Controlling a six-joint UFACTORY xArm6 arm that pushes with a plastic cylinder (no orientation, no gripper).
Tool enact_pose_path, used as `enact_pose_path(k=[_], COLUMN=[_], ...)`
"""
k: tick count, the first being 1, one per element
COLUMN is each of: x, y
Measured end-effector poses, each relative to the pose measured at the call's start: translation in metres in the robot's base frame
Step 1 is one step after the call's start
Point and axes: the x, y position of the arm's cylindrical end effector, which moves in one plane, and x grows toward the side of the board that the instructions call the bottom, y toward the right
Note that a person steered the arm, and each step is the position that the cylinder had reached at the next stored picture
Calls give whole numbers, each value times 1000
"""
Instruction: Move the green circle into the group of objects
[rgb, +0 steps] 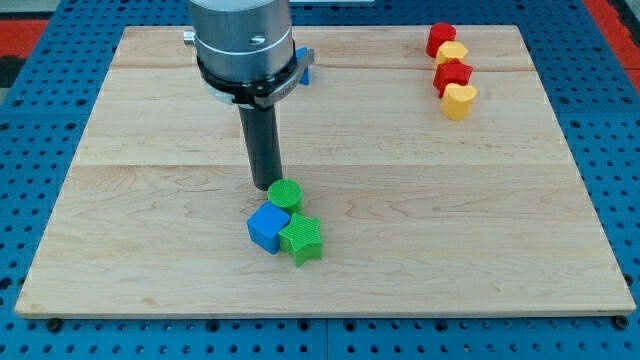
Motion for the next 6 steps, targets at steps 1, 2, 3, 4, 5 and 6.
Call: enact_pose_path(k=[1,2,3,4,5,6], x=[3,11,12,11,-35,-106], y=[2,6,10,11,57,98])
